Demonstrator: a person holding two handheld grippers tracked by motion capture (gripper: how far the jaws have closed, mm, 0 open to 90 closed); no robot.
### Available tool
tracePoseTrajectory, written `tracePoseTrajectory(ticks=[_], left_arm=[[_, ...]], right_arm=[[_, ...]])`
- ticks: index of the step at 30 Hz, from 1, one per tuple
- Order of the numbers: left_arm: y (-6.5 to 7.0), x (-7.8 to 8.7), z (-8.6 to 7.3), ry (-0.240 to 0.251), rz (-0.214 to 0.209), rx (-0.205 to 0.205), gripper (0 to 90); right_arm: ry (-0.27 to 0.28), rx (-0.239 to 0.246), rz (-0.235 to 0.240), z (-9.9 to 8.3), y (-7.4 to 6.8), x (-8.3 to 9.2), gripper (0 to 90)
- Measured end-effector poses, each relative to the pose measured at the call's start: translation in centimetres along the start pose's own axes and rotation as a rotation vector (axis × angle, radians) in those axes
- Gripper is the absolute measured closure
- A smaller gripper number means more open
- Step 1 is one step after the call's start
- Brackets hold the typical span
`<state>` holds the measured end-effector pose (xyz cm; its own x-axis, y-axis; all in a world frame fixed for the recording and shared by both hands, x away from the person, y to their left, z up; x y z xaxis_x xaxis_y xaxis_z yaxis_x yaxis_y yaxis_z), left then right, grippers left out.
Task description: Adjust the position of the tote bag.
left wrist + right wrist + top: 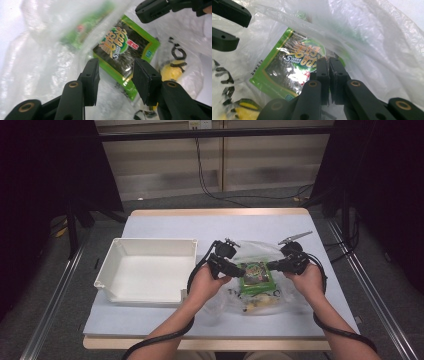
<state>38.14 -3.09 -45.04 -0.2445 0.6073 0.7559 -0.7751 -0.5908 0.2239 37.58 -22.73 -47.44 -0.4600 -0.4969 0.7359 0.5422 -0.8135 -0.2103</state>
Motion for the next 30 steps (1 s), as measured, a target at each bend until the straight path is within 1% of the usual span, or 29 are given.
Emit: tracePoseTrajectory(ticks=[1, 2, 3, 4, 5, 6, 7, 8, 9, 10, 11, 12, 13, 14, 15, 16, 17, 18, 19, 20, 22, 23, 24, 26, 27, 28, 29, 30], left_arm=[[-0.3, -0.2, 0.1, -0.006, 0.003, 0.012, 57.9], [-0.6, -0.5, 0.2, 0.0, 0.013, 0.025, 58.7], [-1.0, -0.8, 0.3, -0.006, 0.03, 0.039, 60.4], [-1.3, -1.1, 0.4, -0.013, 0.028, 0.048, 60.8], [-1.6, -1.5, 0.4, -0.017, 0.055, 0.054, 63.0], [-1.8, -1.8, 0.5, -0.024, 0.076, 0.048, 64.5], [-2.1, -2.1, 0.5, -0.032, 0.076, 0.052, 66.0], [-2.3, -2.3, 0.6, -0.032, 0.093, 0.059, 66.8], [-2.6, -2.6, 0.6, -0.03, 0.113, 0.054, 69.1], [-2.9, -2.8, 0.7, -0.033, 0.114, 0.058, 70.5], [-3.0, -3.1, 0.7, -0.028, 0.13, 0.071, 70.6], [-3.2, -3.2, 0.7, -0.032, 0.141, 0.064, 71.9], [-3.5, -3.3, 0.7, -0.038, 0.137, 0.063, 72.8], [-3.6, -3.5, 0.8, -0.031, 0.147, 0.072, 73.1], [-3.6, -3.8, 0.8, -0.023, 0.152, 0.085, 74.0], [-3.8, -4.0, 0.9, -0.028, 0.153, 0.094, 74.5], [-3.9, -4.2, 0.9, -0.029, 0.162, 0.096, 75.1], [-4.1, -4.3, 1.0, -0.029, 0.166, 0.09, 75.0], [-4.2, -4.5, 1.0, -0.026, 0.17, 0.104, 75.1], [-4.4, -4.8, 1.0, -0.029, 0.173, 0.107, 75.3], [-4.7, -5.1, 1.0, -0.024, 0.179, 0.12, 75.4], [-4.7, -5.3, 1.0, -0.023, 0.173, 0.128, 75.7], [-4.8, -5.4, 1.0, -0.023, 0.179, 0.137, 75.8], [-5.0, -5.6, 0.9, -0.024, 0.182, 0.142, 75.8], [-5.0, -5.6, 0.9, -0.024, 0.182, 0.142, 75.9], [-5.1, -5.6, 0.9, -0.037, 0.179, 0.134, 76.2], [-5.1, -5.6, 0.9, -0.037, 0.179, 0.134, 76.2], [-5.1, -5.6, 0.9, -0.027, 0.18, 0.139, 76.2]], right_arm=[[0.003, 0.002, -0.002, 0.0, 0.1, -0.1, 88.1], [0.006, -0.002, -0.003, 0.1, 0.2, -0.3, 88.2], [0.006, -0.003, -0.013, 0.1, 0.4, -0.3, 88.6], [0.008, -0.007, -0.015, 0.2, 0.5, -0.4, 88.6], [0.009, -0.008, -0.015, 0.3, 0.7, -0.6, 88.6], [0.013, -0.015, -0.024, 0.4, 0.9, -0.6, 89.0], [0.012, -0.018, -0.026, 0.4, 1.0, -0.7, 89.2], [0.007, -0.018, -0.032, 0.5, 1.2, -0.8, 89.1], [0.014, -0.02, -0.038, 0.6, 1.4, -1.0, 89.2], [0.022, -0.025, -0.034, 0.7, 1.5, -1.2, 89.4], [0.021, -0.025, -0.038, 0.8, 1.7, -1.3, 89.6], [0.026, -0.033, -0.046, 0.9, 1.8, -1.4, 90.0], [0.026, -0.035, -0.044, 1.0, 2.0, -1.6, 89.9], [0.027, -0.04, -0.044, 1.1, 2.1, -1.8, 90.0], [0.029, -0.044, -0.056, 1.1, 2.4, -2.0, 90.0], [0.036, -0.044, -0.055, 1.2, 2.6, -2.2, 90.0], [0.04, -0.059, -0.058, 1.3, 2.7, -2.3, 90.0], [0.047, -0.062, -0.064, 1.4, 2.9, -2.5, 90.0], [0.052, -0.066, -0.071, 1.5, 3.0, -2.6, 90.0], [0.057, -0.073, -0.069, 1.5, 3.1, -2.8, 90.0], [0.054, -0.074, -0.091, 1.6, 3.4, -3.0, 90.0], [0.06, -0.081, -0.088, 1.7, 3.6, -3.2, 90.0], [0.062, -0.091, -0.091, 1.7, 3.7, -3.4, 90.0], [0.058, -0.097, -0.106, 1.8, 4.0, -3.8, 90.0], [0.058, -0.097, -0.106, 1.8, 4.0, -3.8, 90.0], [0.052, -0.112, -0.122, 1.7, 4.4, -4.2, 90.0], [0.052, -0.112, -0.122, 1.7, 4.4, -4.2, 90.0], [0.033, -0.109, -0.134, 1.5, 4.7, -4.5, 90.0]])
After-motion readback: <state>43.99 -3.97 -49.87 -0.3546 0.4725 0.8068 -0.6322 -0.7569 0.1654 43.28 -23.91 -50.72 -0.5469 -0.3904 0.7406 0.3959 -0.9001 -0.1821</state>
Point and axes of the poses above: each handheld gripper's, and its own axes: x roughly backward along the jaws, z roughly out of its top, y roughly to its right, the point moved 5 cm from there along -x, roughly forward along the jaws, and after that the axes turned 3 degrees about y, right-handed, at the moved point
